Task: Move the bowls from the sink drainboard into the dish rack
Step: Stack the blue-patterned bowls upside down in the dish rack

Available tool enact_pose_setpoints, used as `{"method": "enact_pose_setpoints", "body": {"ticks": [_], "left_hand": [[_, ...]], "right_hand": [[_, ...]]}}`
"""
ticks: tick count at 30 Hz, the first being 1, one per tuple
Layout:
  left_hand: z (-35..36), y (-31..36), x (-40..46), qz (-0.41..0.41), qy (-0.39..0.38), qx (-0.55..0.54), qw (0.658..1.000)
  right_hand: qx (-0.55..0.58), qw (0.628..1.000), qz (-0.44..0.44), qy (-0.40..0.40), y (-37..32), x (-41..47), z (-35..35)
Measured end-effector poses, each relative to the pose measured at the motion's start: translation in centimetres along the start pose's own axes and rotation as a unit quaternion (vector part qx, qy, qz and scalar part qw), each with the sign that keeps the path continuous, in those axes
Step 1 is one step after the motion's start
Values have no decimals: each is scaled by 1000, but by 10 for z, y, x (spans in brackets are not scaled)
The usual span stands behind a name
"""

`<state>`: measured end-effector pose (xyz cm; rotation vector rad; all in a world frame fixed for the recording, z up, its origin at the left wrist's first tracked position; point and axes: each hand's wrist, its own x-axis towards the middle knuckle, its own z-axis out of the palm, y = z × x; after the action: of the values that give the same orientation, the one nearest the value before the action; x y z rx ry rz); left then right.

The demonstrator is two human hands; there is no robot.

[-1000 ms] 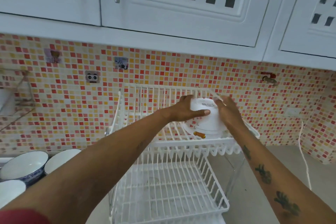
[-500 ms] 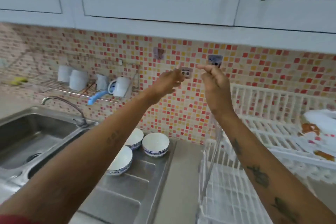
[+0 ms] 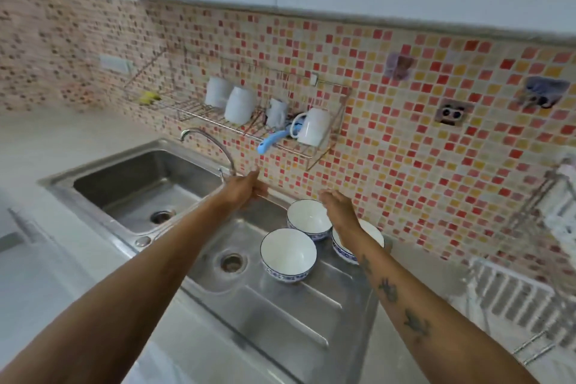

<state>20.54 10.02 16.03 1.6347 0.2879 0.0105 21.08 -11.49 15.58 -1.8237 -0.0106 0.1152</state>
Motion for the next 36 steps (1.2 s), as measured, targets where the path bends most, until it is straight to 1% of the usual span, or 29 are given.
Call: {"method": "enact_pose_setpoints", "body": {"ticks": [2, 5, 7, 11, 13, 16, 18, 21, 24, 32, 36], "left_hand": [[-6, -31, 21, -26, -2, -3, 1000], [-4, -78, 39, -81, -11, 38, 996], [1, -107, 48, -99, -11, 48, 994], [23, -147, 60, -123, 15, 13, 992], [34, -160, 65, -140, 34, -17, 989], [47, -176, 73, -152, 55, -51, 986], [55, -185, 76, -159, 62, -60, 983], [66, -190, 69, -125, 81, -60, 987], [72, -197, 66, -85, 102, -62, 989], [77, -203, 68, -77, 137, -74, 985], [77, -201, 68, -81, 140, -86, 983]], "right_hand": [[2, 999, 51, 0, 21, 11, 10], [-11, 990, 143, -9, 54, 18, 22], [-23, 986, 167, 8, 76, 19, 28], [-6, 985, 159, 63, 107, 22, 38], [30, 982, 166, 83, 114, 23, 43], [74, 974, 184, 107, 122, 33, 51], [82, 973, 187, 108, 125, 39, 58], [80, 969, 208, 111, 145, 51, 71], [57, 962, 227, 141, 155, 51, 78], [45, 964, 182, 187, 171, 57, 86], [59, 963, 180, 194, 174, 60, 89]]}}
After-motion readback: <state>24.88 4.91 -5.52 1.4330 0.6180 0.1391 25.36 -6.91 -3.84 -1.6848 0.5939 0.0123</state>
